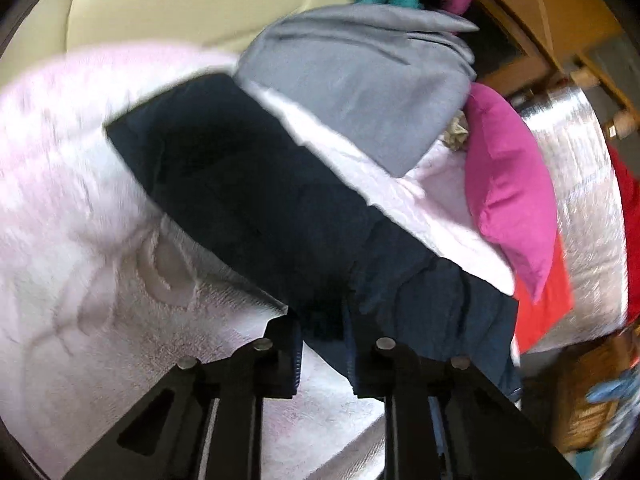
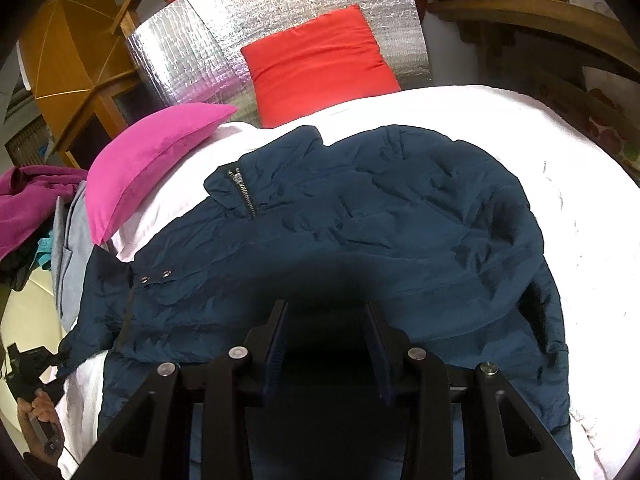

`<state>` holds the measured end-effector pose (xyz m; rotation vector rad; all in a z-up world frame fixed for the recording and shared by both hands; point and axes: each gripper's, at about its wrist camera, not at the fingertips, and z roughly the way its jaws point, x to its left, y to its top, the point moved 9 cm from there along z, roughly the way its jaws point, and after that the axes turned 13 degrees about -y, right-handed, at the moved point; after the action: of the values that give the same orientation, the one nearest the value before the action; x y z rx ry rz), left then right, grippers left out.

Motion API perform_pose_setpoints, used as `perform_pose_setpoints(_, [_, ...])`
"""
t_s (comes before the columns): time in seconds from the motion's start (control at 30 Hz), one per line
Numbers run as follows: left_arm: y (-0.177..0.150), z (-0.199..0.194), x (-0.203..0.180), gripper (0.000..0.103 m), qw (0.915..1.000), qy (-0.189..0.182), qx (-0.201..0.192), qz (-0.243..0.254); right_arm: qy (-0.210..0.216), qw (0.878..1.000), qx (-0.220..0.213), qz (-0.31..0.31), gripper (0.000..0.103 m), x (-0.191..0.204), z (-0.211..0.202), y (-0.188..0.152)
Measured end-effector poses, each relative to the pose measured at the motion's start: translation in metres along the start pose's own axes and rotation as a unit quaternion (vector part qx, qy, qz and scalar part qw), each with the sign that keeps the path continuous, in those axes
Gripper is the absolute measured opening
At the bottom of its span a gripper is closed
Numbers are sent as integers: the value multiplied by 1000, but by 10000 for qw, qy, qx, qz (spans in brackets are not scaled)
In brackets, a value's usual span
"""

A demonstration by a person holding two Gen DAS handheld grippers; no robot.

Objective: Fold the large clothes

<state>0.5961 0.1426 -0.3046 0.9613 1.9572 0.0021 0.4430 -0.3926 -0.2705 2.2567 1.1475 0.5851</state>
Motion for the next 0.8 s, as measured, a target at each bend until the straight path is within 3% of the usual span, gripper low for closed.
perform_pose_setpoints(0.13, [-3,-12,-43,15,9970,97,-124,762,-29,10000,-15,83,40,-11,-2,3])
perform_pose_setpoints(0.3, [-31,-25,-106,13,9846,-84,-205,1732,-13,9997,-15,248,40,-28,-5,7])
perform_pose_setpoints(0.6, [-125,-16,-212,9,9463,-803,44,3132,17,9986,-42,534,40,-61,-11,15])
perform_pose_setpoints(0.8, [-200,14,-248,8,9160,-829,478,3896,17,9960,77,885,41,-88,-8,19])
